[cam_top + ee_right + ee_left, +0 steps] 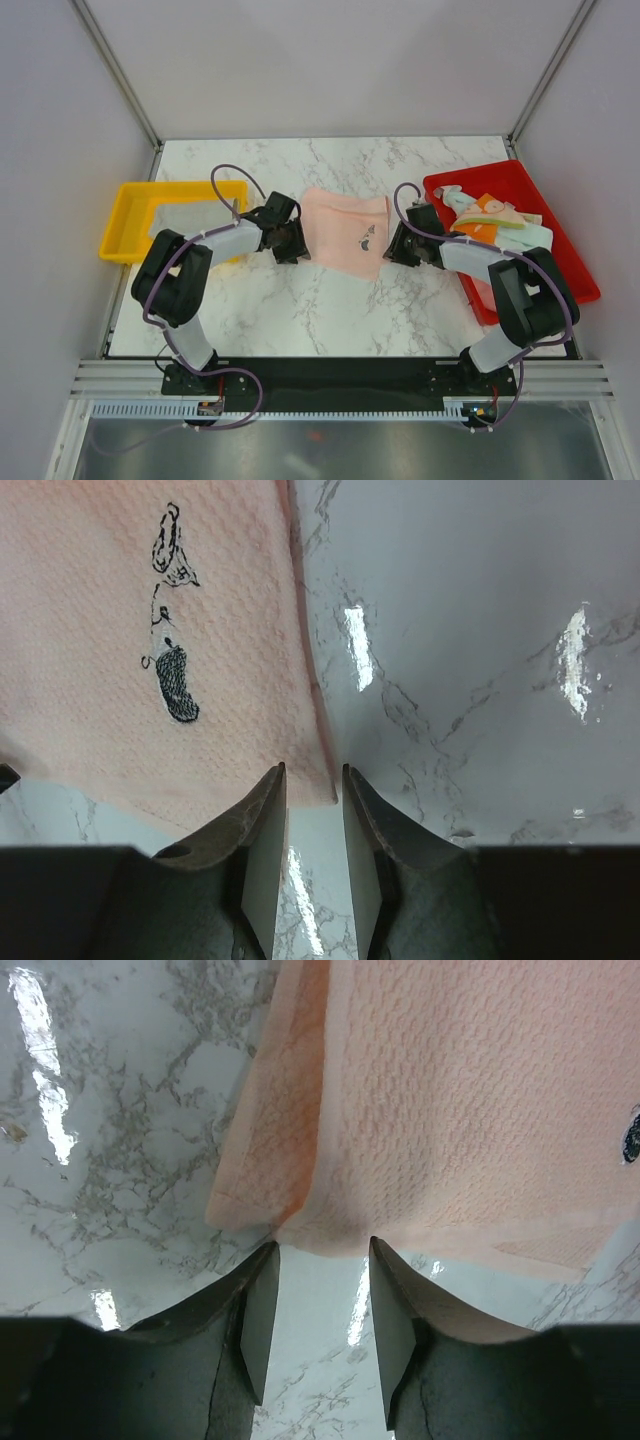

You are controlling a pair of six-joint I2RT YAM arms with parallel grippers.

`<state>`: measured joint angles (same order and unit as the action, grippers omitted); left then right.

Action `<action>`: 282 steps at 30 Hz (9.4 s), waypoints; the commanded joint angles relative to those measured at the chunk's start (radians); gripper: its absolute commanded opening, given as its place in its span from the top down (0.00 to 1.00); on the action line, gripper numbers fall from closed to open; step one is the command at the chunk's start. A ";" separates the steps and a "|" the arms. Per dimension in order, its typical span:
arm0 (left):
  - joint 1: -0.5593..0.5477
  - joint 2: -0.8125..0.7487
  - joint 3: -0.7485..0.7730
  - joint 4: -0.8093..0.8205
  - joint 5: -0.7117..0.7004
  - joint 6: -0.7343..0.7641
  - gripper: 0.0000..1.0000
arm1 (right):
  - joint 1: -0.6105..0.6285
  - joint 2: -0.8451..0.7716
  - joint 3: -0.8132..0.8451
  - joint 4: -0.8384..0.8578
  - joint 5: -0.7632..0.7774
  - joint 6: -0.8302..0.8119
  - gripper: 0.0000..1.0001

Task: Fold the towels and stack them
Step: Fold the towel

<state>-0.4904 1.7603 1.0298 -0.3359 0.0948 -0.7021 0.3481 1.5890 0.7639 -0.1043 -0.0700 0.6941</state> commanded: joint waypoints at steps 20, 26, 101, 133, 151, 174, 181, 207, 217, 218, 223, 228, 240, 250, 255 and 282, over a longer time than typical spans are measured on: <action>-0.002 0.005 -0.027 0.032 -0.047 -0.019 0.74 | 0.005 -0.008 -0.025 0.048 0.001 0.019 0.75; -0.002 -0.025 0.030 -0.009 -0.046 0.001 0.98 | 0.005 -0.038 -0.011 0.072 -0.028 0.001 1.00; 0.098 0.033 0.087 -0.101 -0.046 0.247 0.98 | 0.152 -0.192 -0.426 0.416 -0.031 0.160 1.00; 0.078 0.105 0.193 -0.147 0.028 0.242 0.44 | 0.161 -0.251 -0.422 0.370 -0.093 0.249 0.50; 0.059 -0.005 -0.031 -0.147 0.096 0.119 0.98 | 0.173 -0.233 -0.337 0.077 0.033 0.013 1.00; 0.093 -0.055 0.294 -0.299 0.084 0.167 0.48 | 0.094 -0.338 0.008 -0.282 0.058 -0.126 0.56; 0.059 -0.053 0.169 -0.078 0.219 0.113 0.52 | -0.020 0.029 0.400 -0.250 -0.001 -0.199 0.47; -0.048 0.122 0.030 0.061 0.143 0.023 0.51 | -0.162 0.371 0.500 -0.002 -0.088 -0.079 1.00; -0.048 0.117 0.059 0.064 0.203 0.018 0.47 | -0.207 0.397 0.472 0.094 -0.235 -0.065 0.96; -0.047 0.111 0.076 0.049 0.212 0.021 0.46 | -0.208 0.396 0.471 0.091 -0.244 -0.070 0.93; -0.045 0.088 0.223 -0.049 0.260 0.056 0.43 | -0.207 0.361 0.477 0.045 -0.292 -0.106 0.70; 0.024 0.073 0.315 -0.109 0.224 0.088 0.41 | -0.207 0.264 0.503 -0.147 -0.177 -0.131 0.55; 0.141 0.275 0.536 -0.149 0.195 0.270 0.47 | -0.155 -0.017 0.186 -0.218 -0.306 -0.142 0.64; 0.170 0.401 0.644 -0.149 0.192 0.286 0.44 | -0.001 -0.047 0.066 -0.127 -0.232 -0.108 0.73; 0.174 0.421 0.650 -0.172 0.134 0.277 0.44 | 0.017 -0.011 0.000 -0.089 -0.202 -0.122 0.75; 0.266 0.456 0.628 -0.022 0.329 0.127 0.89 | 0.026 -0.040 -0.130 -0.075 -0.071 -0.196 0.78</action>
<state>-0.2268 2.2303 1.6615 -0.4183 0.3729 -0.5304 0.3763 1.5303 0.6746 -0.1112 -0.2562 0.5480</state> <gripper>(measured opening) 0.057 0.218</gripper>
